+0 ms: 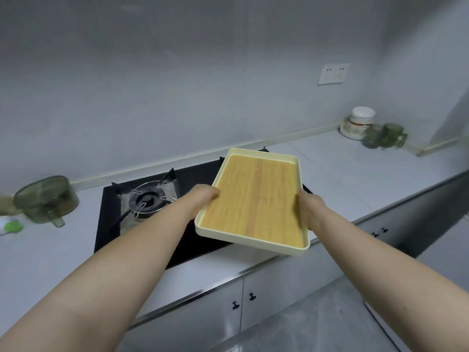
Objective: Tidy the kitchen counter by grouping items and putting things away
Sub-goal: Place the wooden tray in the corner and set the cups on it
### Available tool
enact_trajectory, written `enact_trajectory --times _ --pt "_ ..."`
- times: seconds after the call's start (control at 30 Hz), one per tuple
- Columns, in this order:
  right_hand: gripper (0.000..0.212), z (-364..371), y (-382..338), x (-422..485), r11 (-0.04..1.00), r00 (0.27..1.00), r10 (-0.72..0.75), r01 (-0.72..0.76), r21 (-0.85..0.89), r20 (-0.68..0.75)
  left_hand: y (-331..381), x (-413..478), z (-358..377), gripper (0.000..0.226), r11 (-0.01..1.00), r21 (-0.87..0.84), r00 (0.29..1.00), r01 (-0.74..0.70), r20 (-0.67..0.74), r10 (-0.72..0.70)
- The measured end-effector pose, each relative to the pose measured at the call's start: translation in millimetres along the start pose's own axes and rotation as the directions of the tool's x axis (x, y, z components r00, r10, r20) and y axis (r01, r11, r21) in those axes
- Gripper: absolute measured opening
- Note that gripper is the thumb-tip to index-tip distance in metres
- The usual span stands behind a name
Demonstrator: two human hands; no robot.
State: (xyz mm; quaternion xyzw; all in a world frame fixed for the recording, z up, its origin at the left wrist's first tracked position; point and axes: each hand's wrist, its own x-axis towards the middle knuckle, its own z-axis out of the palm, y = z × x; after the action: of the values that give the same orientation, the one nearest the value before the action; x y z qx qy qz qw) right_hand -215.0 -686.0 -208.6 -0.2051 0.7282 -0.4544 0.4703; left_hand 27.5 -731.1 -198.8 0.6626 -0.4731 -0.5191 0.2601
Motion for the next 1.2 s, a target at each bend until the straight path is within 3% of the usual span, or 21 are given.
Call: enact_trajectory --times 0.13,0.37,0.43,0.5,0.6,0.7,0.8,1.0,1.2 --pt "0.025 -26 -24 35 0.995 0.997 -0.001 0.008 0.098 -0.072 42 40 33 0.025 0.997 0.058 0.99 -0.059 0.133 0.051" --pt "0.025 -58 -68 90 0.968 0.976 0.028 0.027 0.251 -0.214 105 102 81 0.02 0.988 0.092 0.972 -0.124 0.214 0.102" --pt "0.029 -66 -76 103 0.962 0.97 0.03 0.038 0.27 -0.241 117 117 95 0.017 0.995 -0.003 0.971 -0.104 0.217 0.102" --pt "0.033 -76 -83 119 0.951 0.96 0.041 0.048 0.306 -0.277 129 128 111 0.008 0.975 -0.22 0.967 -0.014 0.245 0.069" --pt "0.037 -91 -90 141 0.932 0.938 0.08 0.049 0.358 -0.338 142 140 135 0.013 0.872 -0.471 0.922 0.136 0.381 0.062" --pt "0.031 -106 -96 165 0.903 0.917 0.12 0.058 0.425 -0.38 149 154 159 0.019 0.836 -0.521 0.899 0.17 0.429 0.085" --pt "0.027 -118 -104 196 0.873 0.905 0.164 0.053 0.485 -0.393 157 168 190 0.035 0.887 -0.437 0.889 0.148 0.452 0.075" --pt "0.025 -134 -123 276 0.838 0.932 0.168 0.036 0.544 -0.32 180 218 258 0.053 0.946 -0.321 0.943 0.049 0.328 0.063" --pt "0.028 -161 -152 363 0.872 0.979 0.163 -0.085 0.481 -0.124 216 284 308 0.04 0.963 -0.265 0.983 0.052 0.185 -0.003"
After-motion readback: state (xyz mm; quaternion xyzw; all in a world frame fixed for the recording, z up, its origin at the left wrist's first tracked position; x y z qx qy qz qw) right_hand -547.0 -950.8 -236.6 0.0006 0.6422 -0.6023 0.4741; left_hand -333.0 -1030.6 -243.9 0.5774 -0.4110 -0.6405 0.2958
